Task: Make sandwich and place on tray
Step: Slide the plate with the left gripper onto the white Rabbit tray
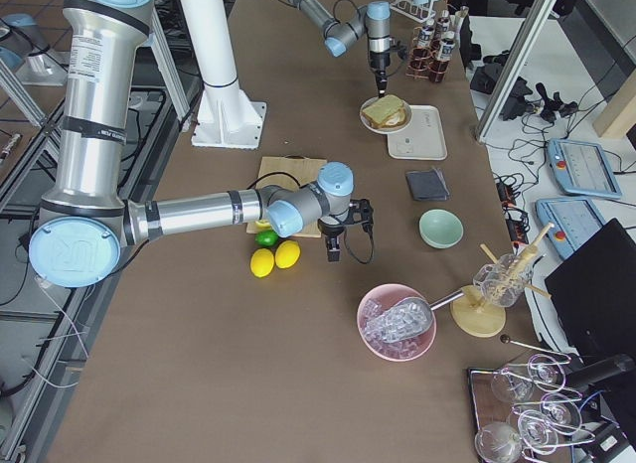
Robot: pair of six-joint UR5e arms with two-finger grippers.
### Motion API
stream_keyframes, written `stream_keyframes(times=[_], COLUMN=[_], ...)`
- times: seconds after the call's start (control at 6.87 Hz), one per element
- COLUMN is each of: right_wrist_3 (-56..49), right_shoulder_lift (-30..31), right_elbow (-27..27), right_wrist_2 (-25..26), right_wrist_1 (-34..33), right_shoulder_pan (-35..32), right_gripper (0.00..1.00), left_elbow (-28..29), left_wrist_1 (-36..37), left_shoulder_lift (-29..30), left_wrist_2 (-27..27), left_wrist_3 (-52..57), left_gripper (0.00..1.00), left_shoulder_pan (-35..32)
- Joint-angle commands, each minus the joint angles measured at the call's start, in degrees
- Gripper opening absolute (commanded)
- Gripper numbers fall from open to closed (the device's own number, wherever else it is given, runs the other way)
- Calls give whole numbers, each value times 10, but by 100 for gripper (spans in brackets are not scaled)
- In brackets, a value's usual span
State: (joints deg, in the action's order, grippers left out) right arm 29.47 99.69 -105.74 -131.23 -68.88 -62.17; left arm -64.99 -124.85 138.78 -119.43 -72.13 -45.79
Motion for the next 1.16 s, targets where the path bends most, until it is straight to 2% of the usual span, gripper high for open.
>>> stream_keyframes(times=[0.0, 0.44, 1.02], right_wrist_3=[1, 3, 4], right_shoulder_lift=[1, 2, 1], right_elbow=[-1, -1, -3], right_wrist_2=[0, 3, 0], right_wrist_1=[1, 1, 1], right_shoulder_pan=[-2, -3, -4], right_gripper=[100, 100, 100], left_elbow=[132, 211, 215], left_wrist_1=[-50, -100, -109], left_shoulder_lift=[68, 92, 92], left_wrist_2=[-6, -5, -2], left_wrist_3=[21, 25, 25], left_gripper=[0, 0, 0], left_shoulder_pan=[-18, -20, -18])
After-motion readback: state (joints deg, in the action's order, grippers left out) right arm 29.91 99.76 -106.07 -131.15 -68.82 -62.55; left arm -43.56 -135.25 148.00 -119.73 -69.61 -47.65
